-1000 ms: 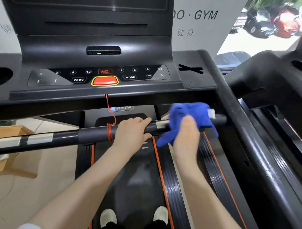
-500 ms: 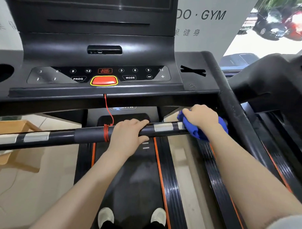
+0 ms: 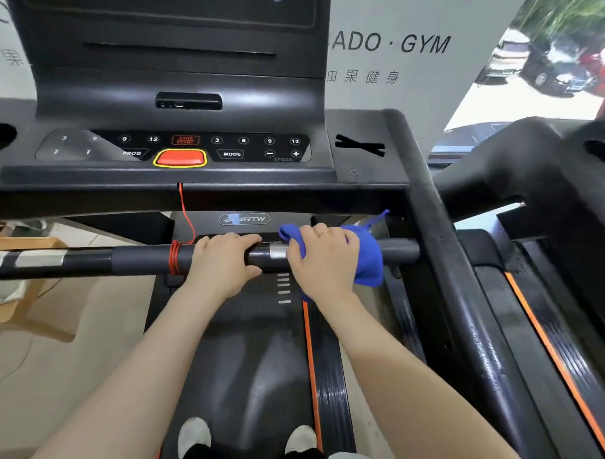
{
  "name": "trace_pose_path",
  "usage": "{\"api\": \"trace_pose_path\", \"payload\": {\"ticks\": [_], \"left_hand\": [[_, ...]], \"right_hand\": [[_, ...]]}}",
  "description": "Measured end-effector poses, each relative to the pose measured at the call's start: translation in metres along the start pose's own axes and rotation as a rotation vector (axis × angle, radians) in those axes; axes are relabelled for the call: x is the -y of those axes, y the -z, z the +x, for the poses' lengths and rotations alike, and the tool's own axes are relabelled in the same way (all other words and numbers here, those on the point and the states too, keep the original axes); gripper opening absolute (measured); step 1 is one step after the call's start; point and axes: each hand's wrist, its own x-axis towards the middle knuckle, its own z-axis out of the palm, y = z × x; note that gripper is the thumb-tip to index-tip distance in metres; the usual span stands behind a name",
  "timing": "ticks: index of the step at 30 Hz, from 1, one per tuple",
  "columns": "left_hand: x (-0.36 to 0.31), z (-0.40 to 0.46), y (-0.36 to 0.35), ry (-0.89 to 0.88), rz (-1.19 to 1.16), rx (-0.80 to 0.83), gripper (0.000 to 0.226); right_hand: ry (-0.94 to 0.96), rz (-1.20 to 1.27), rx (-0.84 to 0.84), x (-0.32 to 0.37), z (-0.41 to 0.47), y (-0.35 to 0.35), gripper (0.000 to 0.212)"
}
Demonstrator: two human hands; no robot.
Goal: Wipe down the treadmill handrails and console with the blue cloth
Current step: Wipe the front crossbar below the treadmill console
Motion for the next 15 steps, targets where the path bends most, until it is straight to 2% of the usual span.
{"api": "trace_pose_path", "payload": {"ticks": [3,5,7,9,12,14,15], "left_hand": [[-0.022,-0.006,0.0,0.1,0.138,0.011,0.057],[-0.041,-0.01,-0.002,0.099,0.187,-0.037,0.061],[-0.058,-0.011,-0.008,-0.005,0.142,-0.085,0.063],[-0.069,-0.013,-0.013,-0.086,0.081,-0.087,0.062],[-0.076,-0.015,-0.015,-0.086,0.066,-0.093,0.061],[-0.076,-0.016,-0.012,-0.076,0.049,-0.09,0.058],[-0.075,-0.014,-0.008,-0.076,0.035,-0.074,0.055]], "right_hand": [[0.194,0.021,0.109,-0.018,0.007,0.006,0.035],[0.269,0.047,0.217,-0.038,0.017,0.012,0.028],[0.196,-0.011,0.212,-0.067,0.024,0.019,0.023],[0.105,-0.056,0.137,-0.094,0.024,0.027,0.023],[0.023,-0.019,0.08,-0.106,0.02,0.032,0.027],[-0.112,0.073,0.108,-0.097,0.024,0.037,0.032],[-0.254,0.223,0.118,-0.093,0.033,0.038,0.035]]}}
